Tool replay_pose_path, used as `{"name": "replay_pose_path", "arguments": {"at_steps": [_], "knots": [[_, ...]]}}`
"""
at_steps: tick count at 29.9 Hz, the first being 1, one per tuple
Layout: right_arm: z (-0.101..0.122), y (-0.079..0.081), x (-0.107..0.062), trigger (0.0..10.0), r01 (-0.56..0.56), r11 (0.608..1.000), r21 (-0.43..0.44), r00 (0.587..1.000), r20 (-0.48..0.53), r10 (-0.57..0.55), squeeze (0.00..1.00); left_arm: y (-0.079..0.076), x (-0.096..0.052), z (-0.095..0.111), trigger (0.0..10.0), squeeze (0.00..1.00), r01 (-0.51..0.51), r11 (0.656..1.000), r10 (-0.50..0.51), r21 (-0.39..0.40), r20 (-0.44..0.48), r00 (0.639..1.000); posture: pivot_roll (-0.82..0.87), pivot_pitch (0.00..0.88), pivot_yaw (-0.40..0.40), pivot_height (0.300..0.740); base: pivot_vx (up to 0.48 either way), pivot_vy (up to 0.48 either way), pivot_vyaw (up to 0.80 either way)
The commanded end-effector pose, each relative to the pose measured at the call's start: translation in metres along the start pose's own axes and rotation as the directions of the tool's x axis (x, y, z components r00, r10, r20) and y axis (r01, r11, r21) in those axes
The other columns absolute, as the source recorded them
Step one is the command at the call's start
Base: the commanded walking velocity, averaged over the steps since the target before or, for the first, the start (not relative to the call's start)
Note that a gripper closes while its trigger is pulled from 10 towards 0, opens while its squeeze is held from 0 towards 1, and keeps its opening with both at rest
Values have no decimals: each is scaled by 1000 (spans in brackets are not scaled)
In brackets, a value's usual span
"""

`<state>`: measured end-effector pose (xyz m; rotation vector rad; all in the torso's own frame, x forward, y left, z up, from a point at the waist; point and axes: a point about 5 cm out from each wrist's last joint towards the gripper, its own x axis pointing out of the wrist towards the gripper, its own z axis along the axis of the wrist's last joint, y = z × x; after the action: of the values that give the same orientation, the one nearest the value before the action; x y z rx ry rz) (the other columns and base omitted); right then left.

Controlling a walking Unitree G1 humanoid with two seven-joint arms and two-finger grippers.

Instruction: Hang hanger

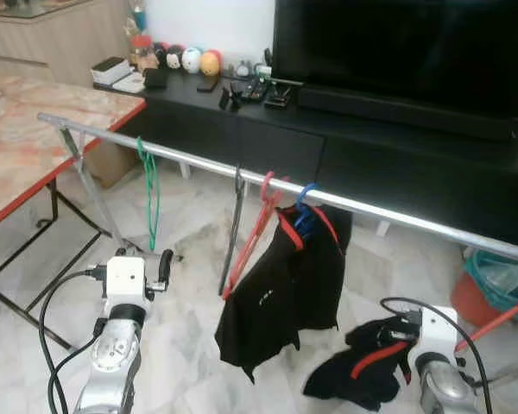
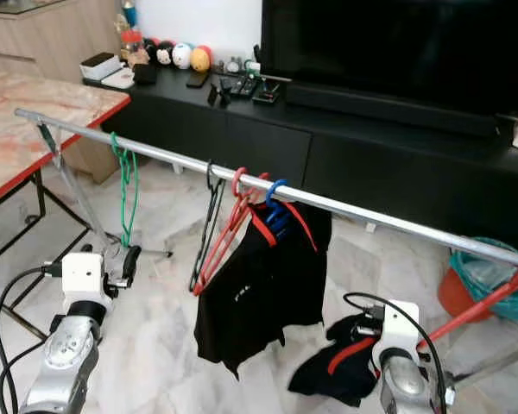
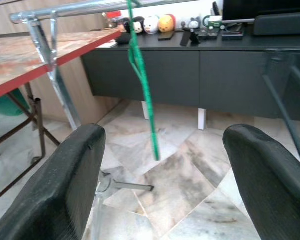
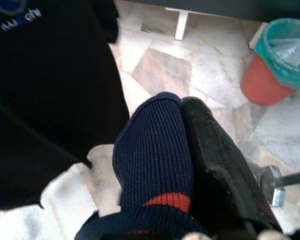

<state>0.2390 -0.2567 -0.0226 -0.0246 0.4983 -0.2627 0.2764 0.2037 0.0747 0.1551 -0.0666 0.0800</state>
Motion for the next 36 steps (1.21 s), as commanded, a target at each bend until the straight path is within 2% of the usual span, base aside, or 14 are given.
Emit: {"name": "replay_pose_path", "arguments": {"at_steps": [1,5,12,17,36], "knots": [[4,1,1,10000,0,1000,7,1000,12,0,0,1,0,1,10000,0,8,1000,-8,13,-1,1000,49,22,-31,740,0,0,0],[3,2,1,10000,-4,1000,12,1000,10,4,0,0,3,3,10000,0,16,1000,-16,-1,2,1000,51,22,-30,740,0,0,0],[3,3,2,10000,-7,1000,16,1000,9,7,0,-10,8,7,10000,0,104,994,-104,-45,-1,995,52,19,-29,740,0,0,0],[3,3,2,10000,-9,1000,13,1000,5,9,0,-10,7,7,10000,0,102,993,-102,-54,-3,995,50,18,-29,740,0,0,0],[2,6,3,10000,-17,999,28,1000,-15,17,0,-13,8,9,10000,0,125,990,-125,-69,9,992,52,11,-30,740,300,0,-42]]}}
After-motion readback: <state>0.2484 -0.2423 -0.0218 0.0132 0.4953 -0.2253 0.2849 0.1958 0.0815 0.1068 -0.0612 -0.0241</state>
